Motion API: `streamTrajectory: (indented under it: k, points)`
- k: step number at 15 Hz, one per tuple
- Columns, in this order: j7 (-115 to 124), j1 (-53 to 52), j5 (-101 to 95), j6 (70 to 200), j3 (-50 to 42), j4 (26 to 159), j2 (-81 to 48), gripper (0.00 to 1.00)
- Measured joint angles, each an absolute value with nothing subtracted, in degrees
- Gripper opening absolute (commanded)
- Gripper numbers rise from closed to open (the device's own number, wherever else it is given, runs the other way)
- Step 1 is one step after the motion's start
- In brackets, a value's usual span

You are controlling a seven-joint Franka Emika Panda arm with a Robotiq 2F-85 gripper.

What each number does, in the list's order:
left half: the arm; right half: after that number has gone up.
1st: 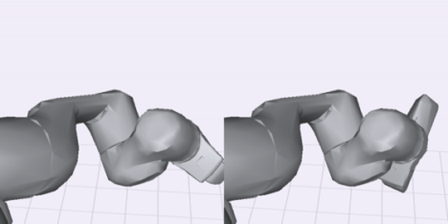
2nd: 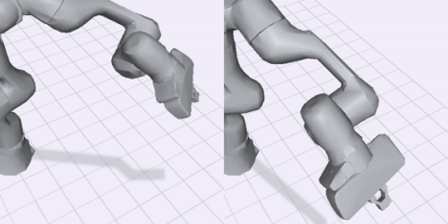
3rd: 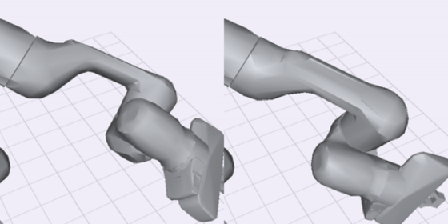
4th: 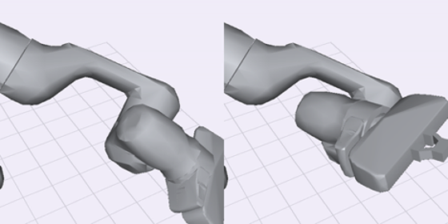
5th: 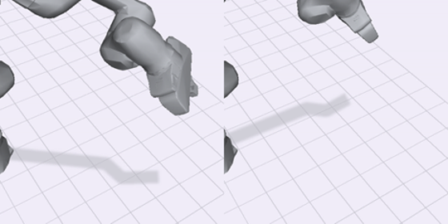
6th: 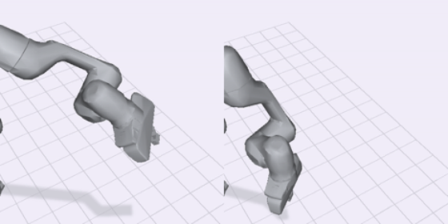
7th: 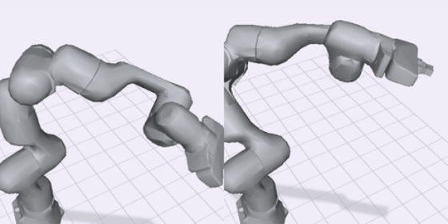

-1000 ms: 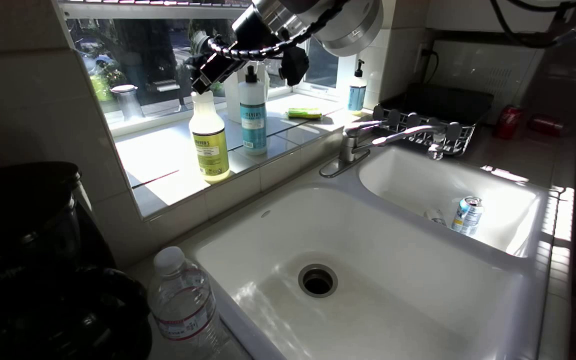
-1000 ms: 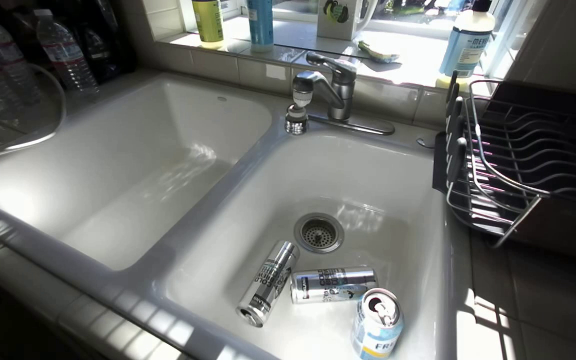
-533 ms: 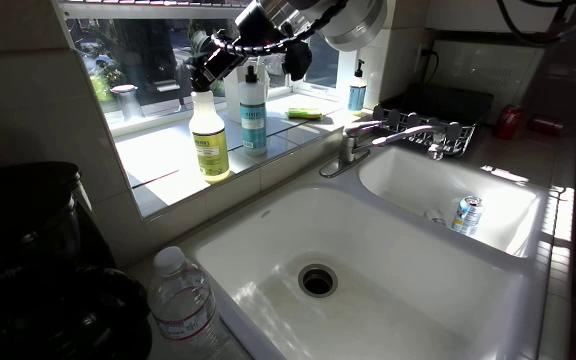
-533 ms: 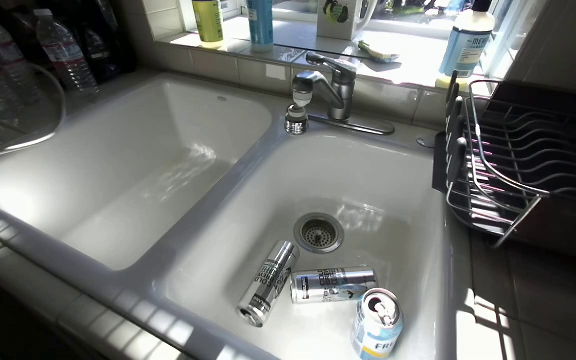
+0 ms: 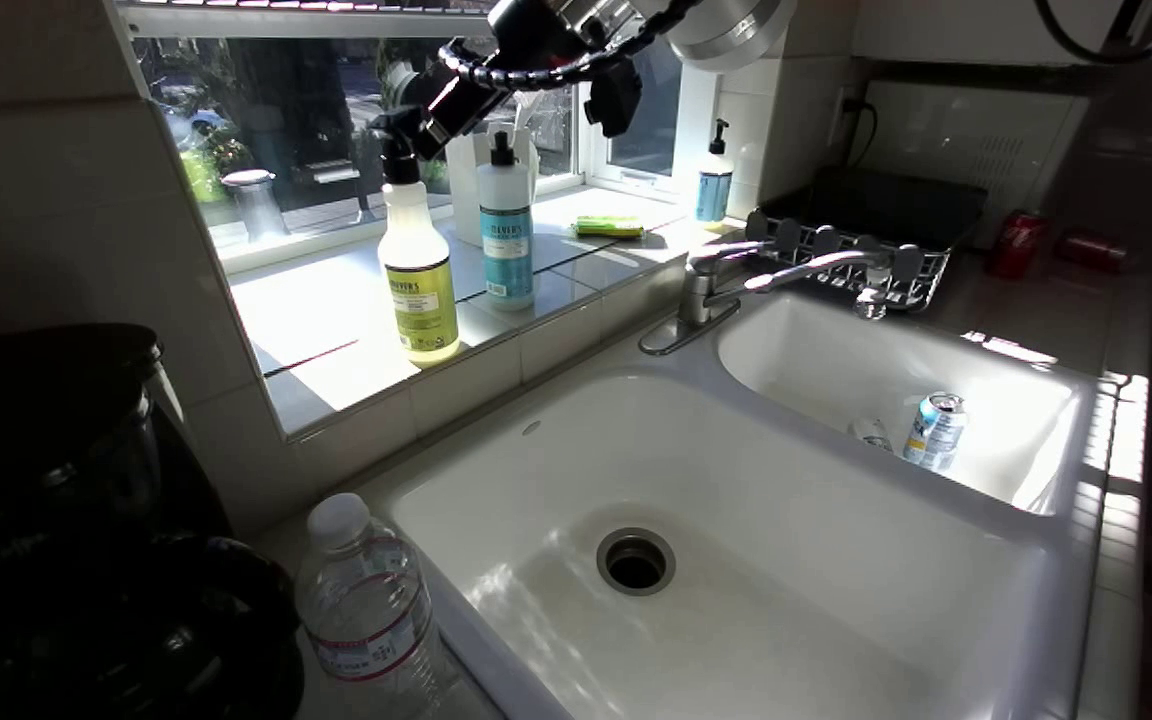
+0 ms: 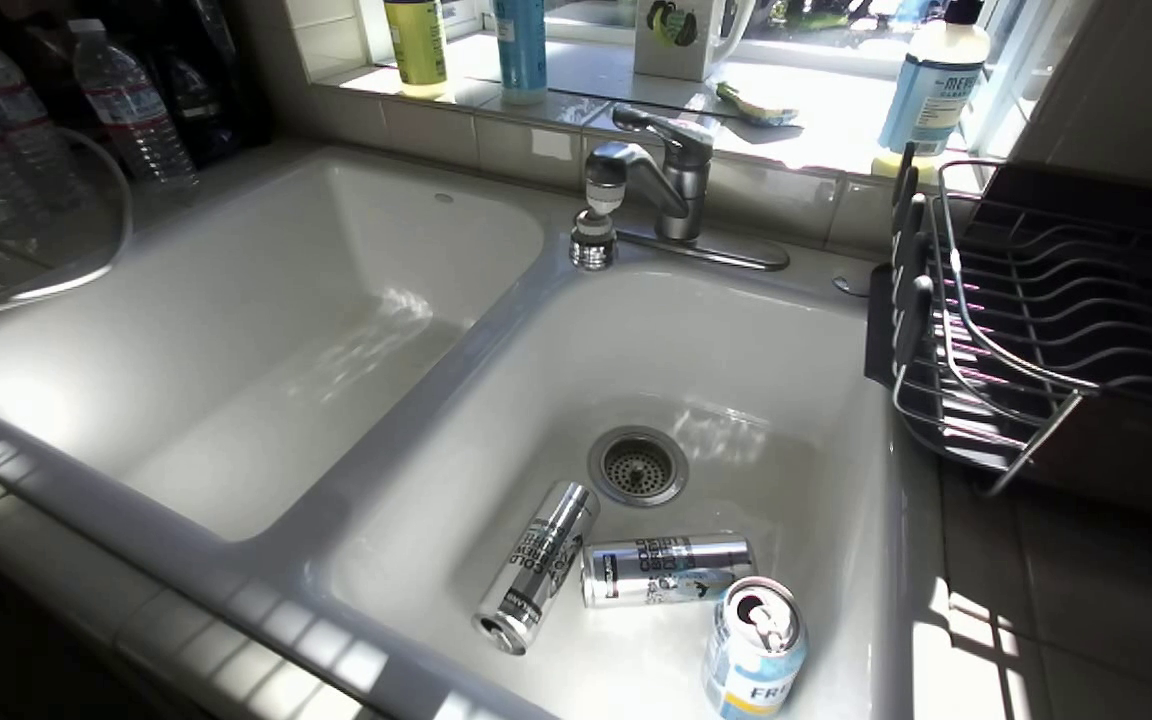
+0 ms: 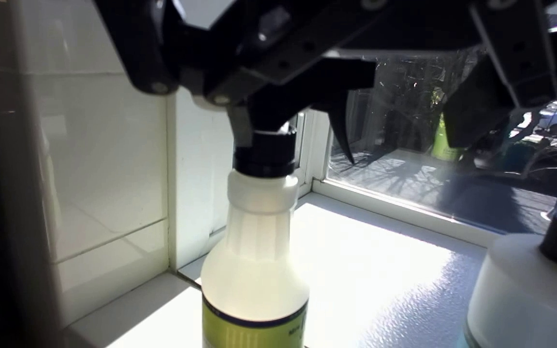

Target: Press the pump of the bottle with a green label

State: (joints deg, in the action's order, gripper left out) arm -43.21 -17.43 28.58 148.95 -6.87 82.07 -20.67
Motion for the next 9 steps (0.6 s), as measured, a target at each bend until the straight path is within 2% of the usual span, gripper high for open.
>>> streamTrajectory:
  k: [2,9]
  points:
    - [-42.6,-17.6,26.7,147.4,-7.4,82.7,-19.7,1.0]
    - [-37.9,-9.7,14.8,142.6,2.7,83.7,-15.8,1.0]
